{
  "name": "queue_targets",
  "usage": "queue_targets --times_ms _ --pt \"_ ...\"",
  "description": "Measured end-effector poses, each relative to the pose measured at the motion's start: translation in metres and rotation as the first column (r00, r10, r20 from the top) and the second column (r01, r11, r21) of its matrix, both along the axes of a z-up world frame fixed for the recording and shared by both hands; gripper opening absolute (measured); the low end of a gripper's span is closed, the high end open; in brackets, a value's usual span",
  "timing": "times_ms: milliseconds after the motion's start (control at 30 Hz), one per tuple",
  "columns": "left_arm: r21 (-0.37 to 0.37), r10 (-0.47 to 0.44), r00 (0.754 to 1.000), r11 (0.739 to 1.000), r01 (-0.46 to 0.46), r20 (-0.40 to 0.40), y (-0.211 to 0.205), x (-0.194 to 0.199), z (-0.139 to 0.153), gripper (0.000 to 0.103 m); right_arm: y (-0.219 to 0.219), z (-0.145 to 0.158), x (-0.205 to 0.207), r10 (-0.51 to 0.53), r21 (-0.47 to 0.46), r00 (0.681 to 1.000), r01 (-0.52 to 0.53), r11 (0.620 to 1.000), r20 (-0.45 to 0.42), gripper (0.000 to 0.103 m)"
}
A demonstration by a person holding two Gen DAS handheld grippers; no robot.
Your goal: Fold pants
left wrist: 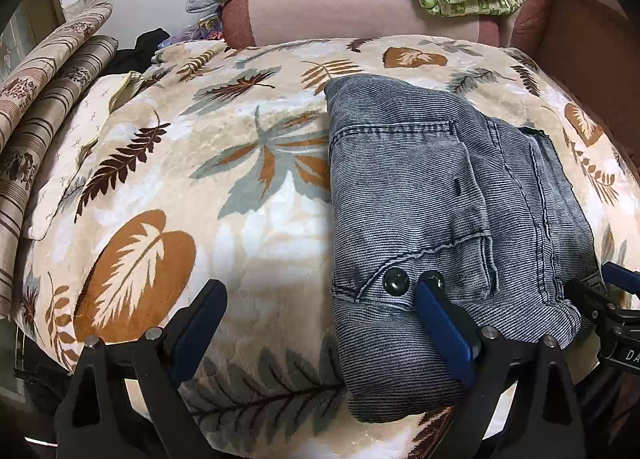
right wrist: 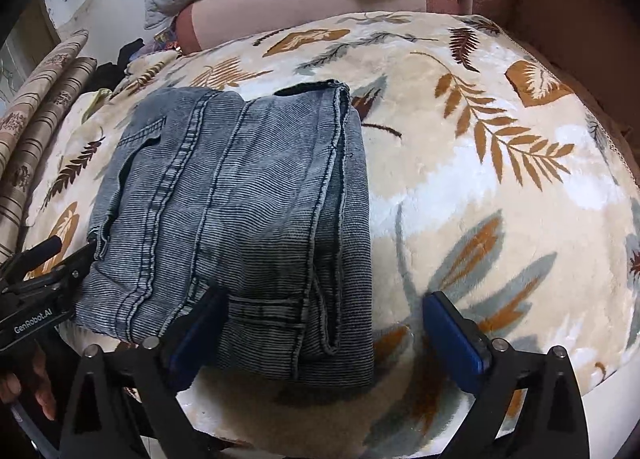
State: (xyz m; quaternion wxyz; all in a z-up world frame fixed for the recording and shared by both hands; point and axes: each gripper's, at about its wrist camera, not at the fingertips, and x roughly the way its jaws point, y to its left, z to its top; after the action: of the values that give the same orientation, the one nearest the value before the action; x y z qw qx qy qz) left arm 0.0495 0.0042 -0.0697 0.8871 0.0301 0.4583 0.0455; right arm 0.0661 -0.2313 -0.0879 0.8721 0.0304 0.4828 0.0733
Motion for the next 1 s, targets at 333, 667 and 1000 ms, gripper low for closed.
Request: queue_targets --times_ms 333,667,1000 --pt "-0.001 0.0 1.0 1.0 0.0 0.002 0.0 0.0 0.0 0.095 0.001 0.011 0.002 0.015 -0.025 1.0 -0.015 1.0 -0.015 0.1" --pt "-0.036 -0.025 1.0 0.999 0.025 0.001 0.006 0.0 0.006 0.095 0.0 0.007 0.006 0.025 -0.022 0.999 -0.026 0.999 -0.041 0.1" --pt "-0.272 0.122 0.968 0.96 -0.059 0.218 0.072 0.028 0.045 0.095 -0.043 0.064 -0.056 -0.139 0.054 0.985 0.135 0.989 0.097 0.101"
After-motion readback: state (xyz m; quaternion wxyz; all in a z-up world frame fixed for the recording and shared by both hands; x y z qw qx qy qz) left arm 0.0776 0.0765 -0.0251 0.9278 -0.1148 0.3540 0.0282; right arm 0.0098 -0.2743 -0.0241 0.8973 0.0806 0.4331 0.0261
